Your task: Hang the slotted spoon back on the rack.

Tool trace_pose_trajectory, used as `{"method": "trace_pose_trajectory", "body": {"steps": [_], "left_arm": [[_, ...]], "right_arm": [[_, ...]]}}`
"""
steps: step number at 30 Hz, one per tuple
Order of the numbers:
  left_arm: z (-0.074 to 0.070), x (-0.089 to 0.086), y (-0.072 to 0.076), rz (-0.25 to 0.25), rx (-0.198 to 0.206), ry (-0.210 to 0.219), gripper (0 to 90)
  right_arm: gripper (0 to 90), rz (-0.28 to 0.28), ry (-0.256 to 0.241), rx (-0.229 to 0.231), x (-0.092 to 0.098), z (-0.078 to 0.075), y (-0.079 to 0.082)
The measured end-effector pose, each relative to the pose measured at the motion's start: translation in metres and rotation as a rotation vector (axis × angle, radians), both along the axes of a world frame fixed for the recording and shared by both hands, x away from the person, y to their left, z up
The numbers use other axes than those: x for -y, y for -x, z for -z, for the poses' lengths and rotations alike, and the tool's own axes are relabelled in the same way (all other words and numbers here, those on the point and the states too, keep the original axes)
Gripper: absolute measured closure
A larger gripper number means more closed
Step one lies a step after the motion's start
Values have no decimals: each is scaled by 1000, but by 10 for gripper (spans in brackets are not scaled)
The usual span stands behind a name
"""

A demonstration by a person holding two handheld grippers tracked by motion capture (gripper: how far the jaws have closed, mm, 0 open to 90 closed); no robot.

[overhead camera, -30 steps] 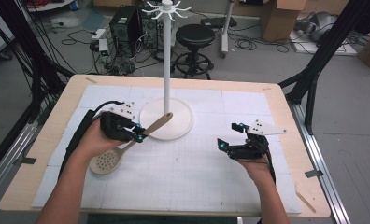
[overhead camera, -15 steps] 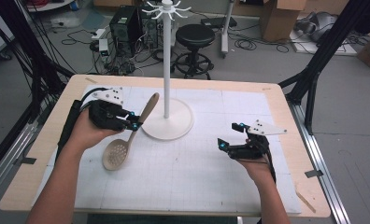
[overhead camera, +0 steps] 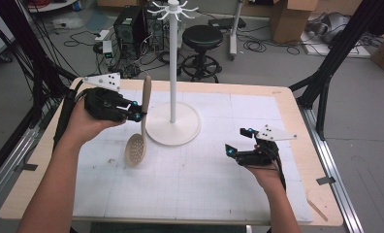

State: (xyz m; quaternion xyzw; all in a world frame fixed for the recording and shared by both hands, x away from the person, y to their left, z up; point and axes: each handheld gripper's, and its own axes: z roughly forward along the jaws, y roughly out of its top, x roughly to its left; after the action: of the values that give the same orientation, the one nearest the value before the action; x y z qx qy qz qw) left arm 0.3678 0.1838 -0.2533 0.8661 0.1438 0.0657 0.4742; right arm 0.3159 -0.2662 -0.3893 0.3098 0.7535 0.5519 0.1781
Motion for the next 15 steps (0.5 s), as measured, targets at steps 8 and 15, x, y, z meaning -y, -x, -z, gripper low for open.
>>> {"method": "trace_pose_trajectory", "body": {"steps": [8,15], "left_arm": [[-31,1,-11,-23,13,36,746],[-63,8,-24,-63,38,27,746]], "right_arm": [[116,-2,-2,-7,-1,1,0],[116,-1,-5,-6,0,1,0]]}}
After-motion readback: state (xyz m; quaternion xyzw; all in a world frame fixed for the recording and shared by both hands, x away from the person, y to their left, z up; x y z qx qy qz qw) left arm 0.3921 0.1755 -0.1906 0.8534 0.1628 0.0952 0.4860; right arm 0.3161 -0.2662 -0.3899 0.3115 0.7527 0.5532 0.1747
